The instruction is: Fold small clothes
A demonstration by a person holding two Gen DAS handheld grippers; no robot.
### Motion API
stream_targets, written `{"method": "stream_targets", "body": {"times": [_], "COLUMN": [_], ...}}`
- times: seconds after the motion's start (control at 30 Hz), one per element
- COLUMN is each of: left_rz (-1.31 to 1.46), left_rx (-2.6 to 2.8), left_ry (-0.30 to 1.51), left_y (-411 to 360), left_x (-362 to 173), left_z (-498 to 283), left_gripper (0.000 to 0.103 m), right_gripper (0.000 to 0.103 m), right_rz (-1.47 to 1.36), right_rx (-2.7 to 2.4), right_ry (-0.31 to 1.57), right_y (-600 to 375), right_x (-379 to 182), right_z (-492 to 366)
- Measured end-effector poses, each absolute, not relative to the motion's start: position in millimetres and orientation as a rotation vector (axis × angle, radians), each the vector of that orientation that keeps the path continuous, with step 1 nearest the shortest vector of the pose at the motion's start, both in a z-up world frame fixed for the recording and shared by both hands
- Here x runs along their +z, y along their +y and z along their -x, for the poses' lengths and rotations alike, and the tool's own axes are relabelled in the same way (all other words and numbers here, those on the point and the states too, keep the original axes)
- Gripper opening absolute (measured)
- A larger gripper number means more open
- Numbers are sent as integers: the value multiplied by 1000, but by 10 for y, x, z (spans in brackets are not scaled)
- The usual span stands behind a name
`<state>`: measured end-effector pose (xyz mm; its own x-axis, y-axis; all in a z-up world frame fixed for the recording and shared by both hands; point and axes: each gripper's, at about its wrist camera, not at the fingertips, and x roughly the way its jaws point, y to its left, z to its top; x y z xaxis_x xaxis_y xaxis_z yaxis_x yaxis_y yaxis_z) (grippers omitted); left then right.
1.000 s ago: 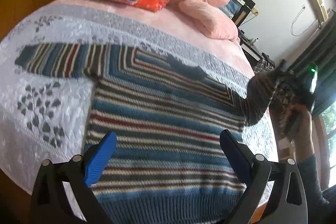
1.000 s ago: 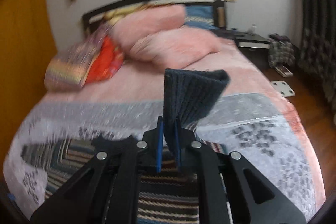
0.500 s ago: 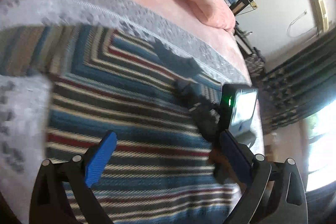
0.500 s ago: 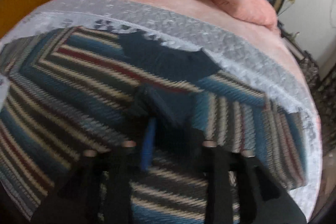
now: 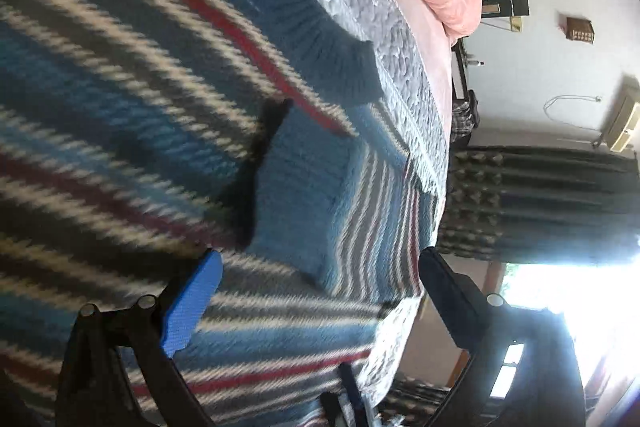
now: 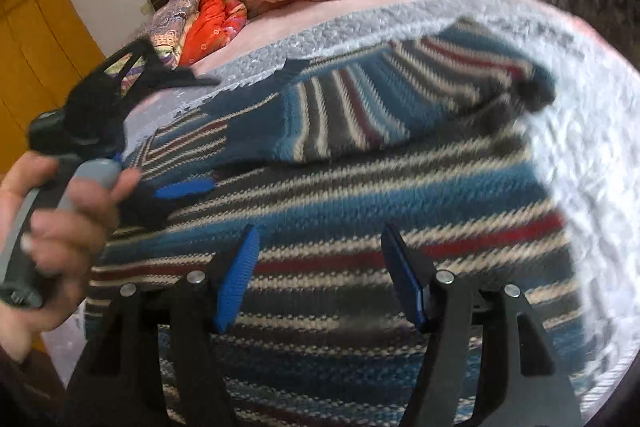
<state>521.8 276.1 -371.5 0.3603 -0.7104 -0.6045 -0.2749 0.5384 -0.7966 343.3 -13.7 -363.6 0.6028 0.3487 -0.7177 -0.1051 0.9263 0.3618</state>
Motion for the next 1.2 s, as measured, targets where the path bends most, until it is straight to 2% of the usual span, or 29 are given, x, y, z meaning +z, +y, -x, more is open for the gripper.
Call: {"method": "stream_targets", "body": {"times": [0.13,0.2,0.27,0.37,0.47,0.67,0.87,1.0,1.2], "left_rz": [1026,1011,928,856,787,597,487,472,497], "left_rx": [-292,-277,-250,-234,-251,-340,-347,-336,-267], "left_ry": [1227,1193,1223,1264,1241,1122,1029,1020,1076], "left_y": [2718,2694,2637,2550,2499,2577,2987,3206,3617], "left_x": [-3770,-3707,-3686,-3631,-3409,-2507,-1798,-1721,-2284], "left_z": [-5303,-5323,-5421,-5486,-5555,-5735,-5742,-5705,-5612], "left_gripper": [97,90,23,9,8,8,8,8,8], "right_gripper": [63,63,63,63,64,64,63,63,63], "right_rz": [-389,-396,-406,-418,-404,-408,-400,-401,-397], "right_rx": [310,323,330,340,349,361,367,369,371], "right_ry": [902,896,882,879,874,872,876,877,879], "right_y": [-235,-238,-254,-255,-232,-206,-171,-169,-150], "right_x": [-3738,-3716,-3710,-3740,-3746,-3733,-3733,-3732,-3734], "right_z": [-3401,-3402,-3367,-3321,-3306,-3343,-3345,-3358,-3355]}}
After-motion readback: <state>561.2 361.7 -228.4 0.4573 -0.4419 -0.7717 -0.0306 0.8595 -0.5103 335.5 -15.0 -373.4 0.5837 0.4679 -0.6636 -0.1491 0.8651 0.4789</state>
